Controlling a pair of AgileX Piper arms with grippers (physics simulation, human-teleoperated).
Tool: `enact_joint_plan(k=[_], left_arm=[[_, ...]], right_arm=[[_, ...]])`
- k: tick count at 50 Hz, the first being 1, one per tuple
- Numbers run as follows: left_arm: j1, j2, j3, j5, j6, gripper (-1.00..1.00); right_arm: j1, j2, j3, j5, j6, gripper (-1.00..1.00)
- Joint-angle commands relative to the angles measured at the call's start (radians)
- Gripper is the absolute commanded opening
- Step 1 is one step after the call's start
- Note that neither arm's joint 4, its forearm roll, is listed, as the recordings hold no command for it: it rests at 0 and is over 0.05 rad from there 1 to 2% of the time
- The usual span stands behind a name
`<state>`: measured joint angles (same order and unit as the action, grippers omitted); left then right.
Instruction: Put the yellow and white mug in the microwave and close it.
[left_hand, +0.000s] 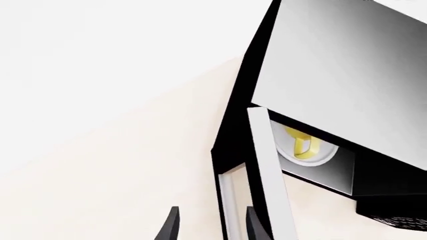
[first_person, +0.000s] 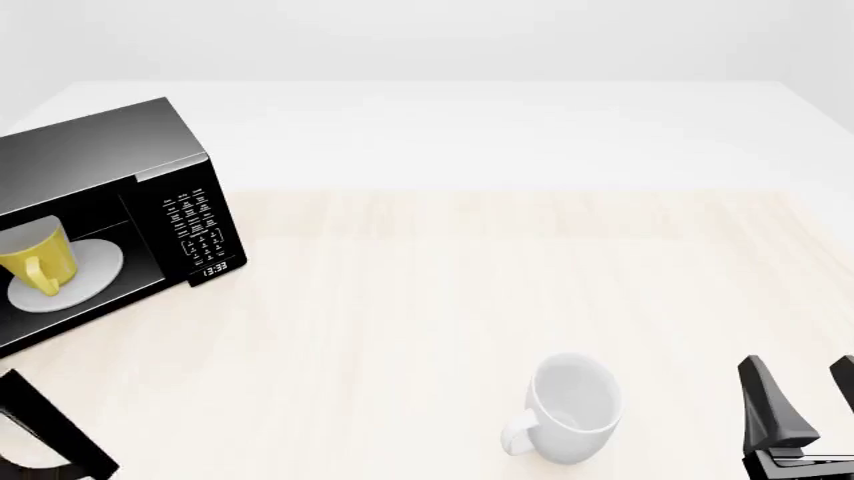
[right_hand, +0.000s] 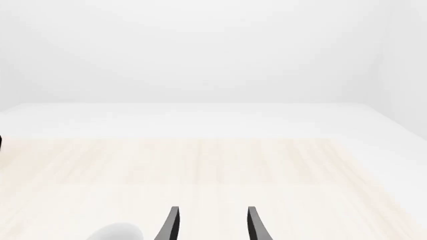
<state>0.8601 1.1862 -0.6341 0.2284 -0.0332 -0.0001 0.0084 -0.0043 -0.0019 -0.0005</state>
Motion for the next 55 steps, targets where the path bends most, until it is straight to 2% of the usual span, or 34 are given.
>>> enact_joint_plan(k=[1,22,35,55], left_arm=[[-0.021,0.083,0.069,-0.011,0.014,1.00],[-0.087,0.130,0.084,-0.061,0.031,1.00],[-0.146,0.109,0.051,-0.055,0.013,1.00],[-0.191,0.139,0.025,-0.091,0.019,1.00]], right_arm=[[0.000,0.000,0.000,0.000,0.000,1.00],[0.000,0.000,0.000,0.000,0.000,1.00],[0.000,0.000,0.000,0.000,0.000,1.00],[0.000,0.000,0.000,0.000,0.000,1.00]])
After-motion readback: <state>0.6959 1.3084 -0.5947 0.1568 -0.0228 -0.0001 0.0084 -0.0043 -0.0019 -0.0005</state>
